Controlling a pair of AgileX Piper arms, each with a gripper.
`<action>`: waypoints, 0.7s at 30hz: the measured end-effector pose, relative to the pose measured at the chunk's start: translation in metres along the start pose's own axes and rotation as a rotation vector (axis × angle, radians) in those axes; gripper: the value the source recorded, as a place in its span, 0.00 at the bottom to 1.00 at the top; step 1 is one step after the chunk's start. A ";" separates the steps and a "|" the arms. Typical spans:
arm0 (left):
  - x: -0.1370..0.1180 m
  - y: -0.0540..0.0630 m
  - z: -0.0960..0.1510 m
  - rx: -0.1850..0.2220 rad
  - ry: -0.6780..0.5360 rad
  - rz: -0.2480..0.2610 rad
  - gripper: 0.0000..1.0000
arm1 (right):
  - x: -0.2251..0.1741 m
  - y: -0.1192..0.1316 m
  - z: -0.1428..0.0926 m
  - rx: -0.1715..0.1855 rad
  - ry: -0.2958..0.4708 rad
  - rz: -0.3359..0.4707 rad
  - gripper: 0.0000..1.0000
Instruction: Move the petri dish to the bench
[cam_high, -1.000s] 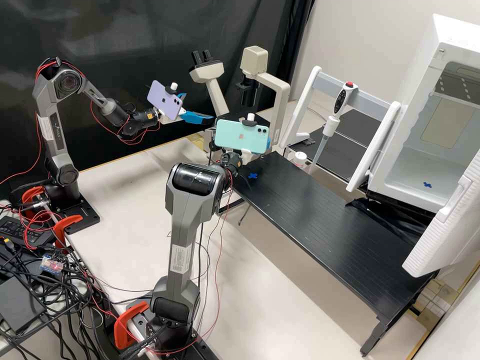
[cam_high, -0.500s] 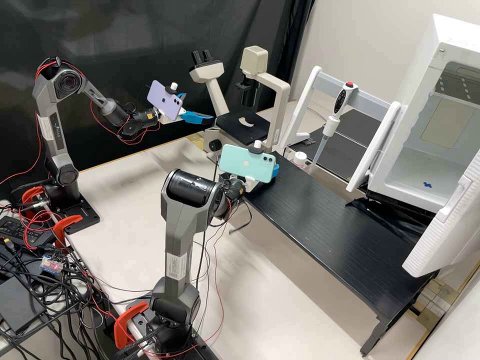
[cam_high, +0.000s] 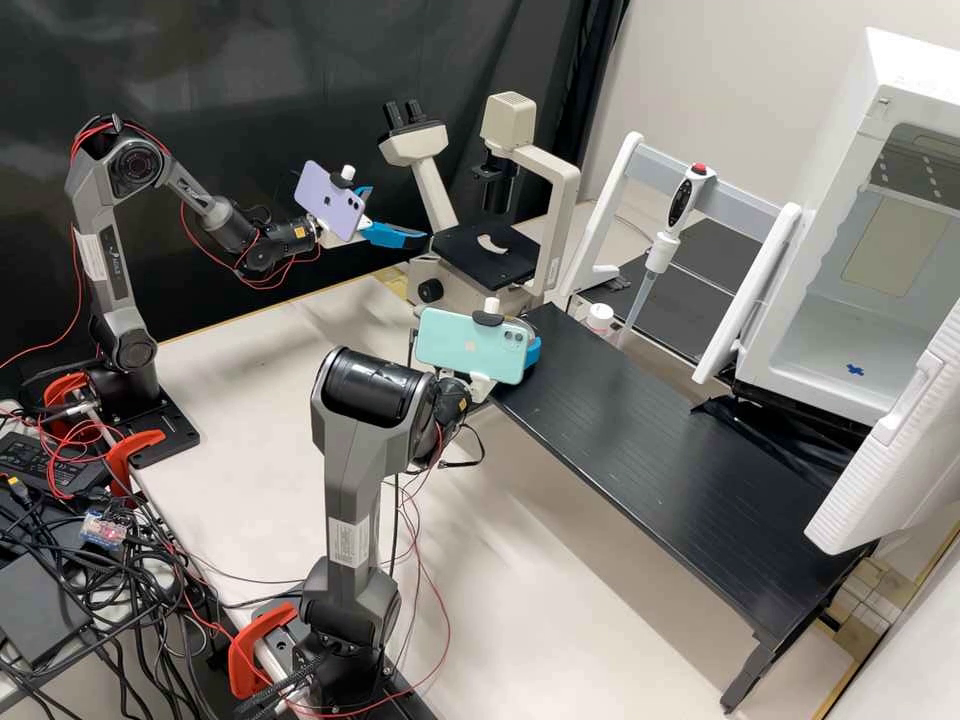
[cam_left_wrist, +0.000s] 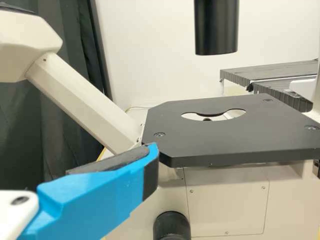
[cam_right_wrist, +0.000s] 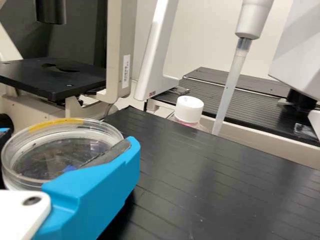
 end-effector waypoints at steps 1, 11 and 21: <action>0.000 0.000 0.000 0.000 0.000 0.000 1.00 | -0.001 -0.001 0.001 -0.001 -0.001 -0.001 0.00; 0.000 0.000 0.000 0.000 0.000 0.000 1.00 | -0.003 0.001 0.005 -0.007 -0.005 0.019 0.00; 0.000 0.000 0.000 0.000 0.000 0.000 1.00 | -0.012 0.004 0.013 -0.014 -0.014 0.037 0.00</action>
